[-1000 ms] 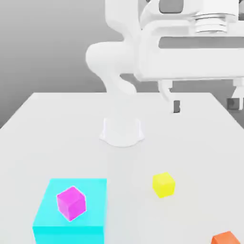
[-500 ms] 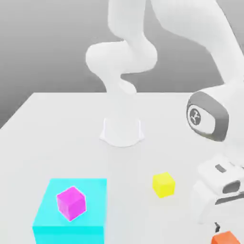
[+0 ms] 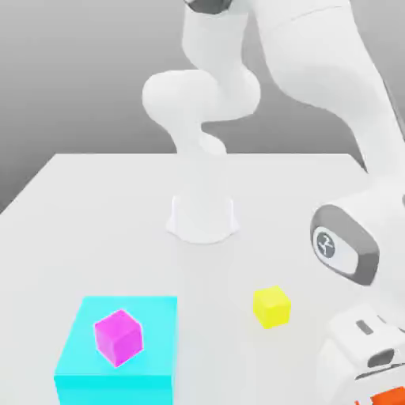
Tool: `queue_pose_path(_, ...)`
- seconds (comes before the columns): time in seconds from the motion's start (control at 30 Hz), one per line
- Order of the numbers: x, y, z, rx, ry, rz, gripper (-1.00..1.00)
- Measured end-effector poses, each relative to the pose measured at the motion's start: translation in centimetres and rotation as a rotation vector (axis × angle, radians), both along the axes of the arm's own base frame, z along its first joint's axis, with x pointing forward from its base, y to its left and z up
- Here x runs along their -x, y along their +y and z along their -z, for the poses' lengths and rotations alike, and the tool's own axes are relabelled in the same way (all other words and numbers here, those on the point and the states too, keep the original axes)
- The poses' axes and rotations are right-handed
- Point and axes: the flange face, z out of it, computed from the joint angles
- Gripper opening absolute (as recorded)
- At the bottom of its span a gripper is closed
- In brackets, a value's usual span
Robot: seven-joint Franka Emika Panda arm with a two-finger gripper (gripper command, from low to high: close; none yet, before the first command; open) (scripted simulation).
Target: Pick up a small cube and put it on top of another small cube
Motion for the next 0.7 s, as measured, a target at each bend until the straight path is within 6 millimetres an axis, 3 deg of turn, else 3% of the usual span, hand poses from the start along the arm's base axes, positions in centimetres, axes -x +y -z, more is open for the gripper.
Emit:
queue_pose_path(0.13, -0.9, -9.6, -4.1, 0.012, -0.003, 0.224, -1.0)
queue_pose_path(0.23, -0.3, -17.1, -6.9, 0.015, -0.003, 0.405, -1.0)
queue_pose_path(0.33, 1.7, -24.9, -9.4, 0.012, -0.003, 0.602, -1.0)
queue_pose_path(0.43, 5.0, -32.6, -11.7, 0.001, -0.001, 0.812, -1.0)
queue_pose_path(0.47, 6.1, -34.8, -11.7, -0.003, -0.001, 0.871, -1.0)
queue_pose_path(0.53, 7.4, -38.0, -9.7, -0.005, -0.001, 0.951, -1.0)
queue_pose_path(0.57, 7.0, -36.5, -8.3, -0.004, -0.001, 0.92, -1.0)
queue_pose_path(0.6, 6.4, -34.3, -7.0, -0.004, -0.001, 0.874, 1.0)
queue_pose_path(0.7, 6.4, -34.3, -7.0, -0.004, -0.001, 0.874, 1.0)
